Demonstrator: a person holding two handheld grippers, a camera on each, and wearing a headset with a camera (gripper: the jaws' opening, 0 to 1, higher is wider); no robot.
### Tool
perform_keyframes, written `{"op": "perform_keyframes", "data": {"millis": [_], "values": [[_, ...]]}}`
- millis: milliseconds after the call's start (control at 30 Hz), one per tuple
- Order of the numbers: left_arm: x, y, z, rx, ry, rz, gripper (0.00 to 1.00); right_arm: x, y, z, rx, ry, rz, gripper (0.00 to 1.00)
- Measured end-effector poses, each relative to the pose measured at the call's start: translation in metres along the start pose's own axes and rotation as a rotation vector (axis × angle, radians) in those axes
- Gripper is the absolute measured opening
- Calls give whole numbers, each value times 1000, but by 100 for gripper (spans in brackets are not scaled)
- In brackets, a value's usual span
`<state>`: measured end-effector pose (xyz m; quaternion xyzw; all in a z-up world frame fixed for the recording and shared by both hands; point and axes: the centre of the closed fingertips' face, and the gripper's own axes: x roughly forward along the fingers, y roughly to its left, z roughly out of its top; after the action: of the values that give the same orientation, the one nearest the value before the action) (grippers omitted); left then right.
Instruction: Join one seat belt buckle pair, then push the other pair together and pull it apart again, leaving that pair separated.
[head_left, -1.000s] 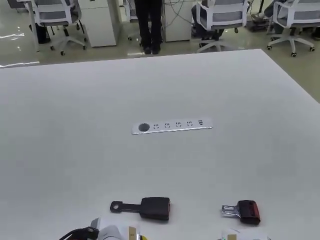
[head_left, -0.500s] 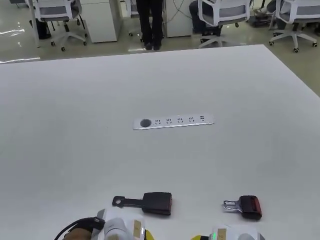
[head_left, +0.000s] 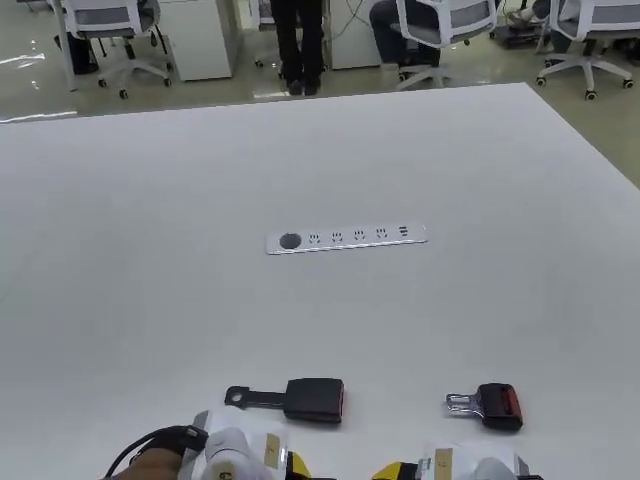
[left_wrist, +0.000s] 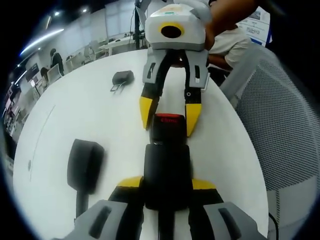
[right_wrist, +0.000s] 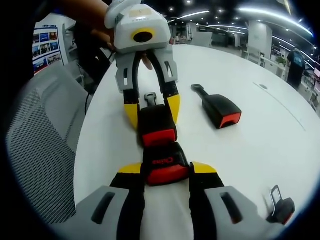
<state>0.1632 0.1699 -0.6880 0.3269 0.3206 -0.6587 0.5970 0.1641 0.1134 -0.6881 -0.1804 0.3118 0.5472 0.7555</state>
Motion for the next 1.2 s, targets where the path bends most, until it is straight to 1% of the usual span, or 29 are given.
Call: {"op": "perform_keyframes", "data": {"millis": [133, 267, 400, 500, 600, 700, 733, 800, 867, 1000, 1133, 1200], "values": [[0, 0, -1, 10, -6, -6, 34, -2, 2, 0, -4, -1, -1, 32], [-1, 0, -2, 11, -15, -6, 34, -4, 3, 0, -22, -4, 10, 32], [-1, 1, -2, 12, -29, -10, 34, -5, 3, -2, -26, -13, 8, 32], [-2, 2, -3, 4, -63, -16, 34, -7, 4, 0, -45, -23, 6, 32], [-2, 2, -4, 24, -66, -19, 34, -7, 4, -1, -53, -29, 9, 32], [-2, 3, -3, 12, -80, -25, 34, -8, 3, -1, -41, -41, 7, 32], [-2, 4, -4, -1, -92, -22, 34, -8, 3, -1, -33, -46, 10, 32], [-2, 3, -4, -2, -107, -16, 34, -7, 3, -1, -39, -48, 12, 32], [-2, 3, -5, -7, -113, -14, 34, -7, 3, -1, -39, -51, 18, 31], [-2, 3, -2, -3, -116, -18, 34, -6, 1, -3, -36, -67, 20, 31], [-2, 4, -3, -3, -121, -17, 34, -5, 1, -3, -31, -78, 19, 31], [-2, 3, -2, 17, -118, -26, 34, -5, 1, -2, -26, -85, 23, 31]]}}
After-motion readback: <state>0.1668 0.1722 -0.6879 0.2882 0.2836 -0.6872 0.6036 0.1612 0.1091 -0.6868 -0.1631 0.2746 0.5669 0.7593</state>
